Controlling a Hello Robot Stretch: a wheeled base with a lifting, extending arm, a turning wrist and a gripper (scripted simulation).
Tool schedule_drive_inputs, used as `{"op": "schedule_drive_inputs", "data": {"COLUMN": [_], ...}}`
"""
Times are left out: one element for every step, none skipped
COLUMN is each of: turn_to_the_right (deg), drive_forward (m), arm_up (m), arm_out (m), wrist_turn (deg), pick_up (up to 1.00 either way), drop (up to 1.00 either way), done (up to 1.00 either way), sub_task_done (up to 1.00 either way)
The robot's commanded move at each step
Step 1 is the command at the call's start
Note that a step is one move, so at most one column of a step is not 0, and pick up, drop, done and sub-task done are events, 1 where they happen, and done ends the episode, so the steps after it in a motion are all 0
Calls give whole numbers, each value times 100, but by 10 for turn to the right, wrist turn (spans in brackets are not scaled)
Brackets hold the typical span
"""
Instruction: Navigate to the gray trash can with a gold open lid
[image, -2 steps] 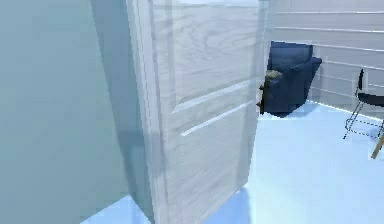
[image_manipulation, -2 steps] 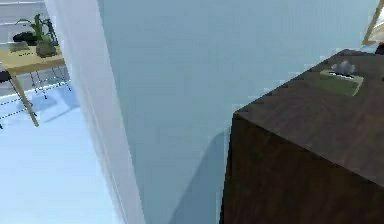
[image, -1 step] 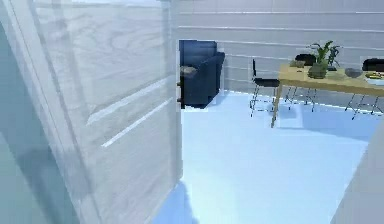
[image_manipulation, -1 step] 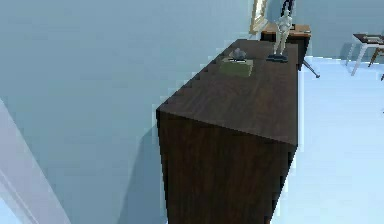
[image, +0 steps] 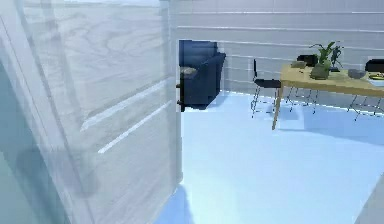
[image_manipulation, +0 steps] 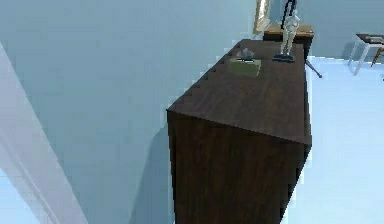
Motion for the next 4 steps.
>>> {"op": "schedule_drive_inputs", "data": {"turn_to_the_right": [210,0,-120,0], "drive_forward": [0,45,0,100], "arm_up": [0,0,0,0], "arm_out": [0,0,0,0], "wrist_turn": [0,0,0,0], "pick_up": [0,0,0,0], "drop": [0,0,0,0], "done": [0,0,0,0], "sub_task_done": [0,0,0,0]}}
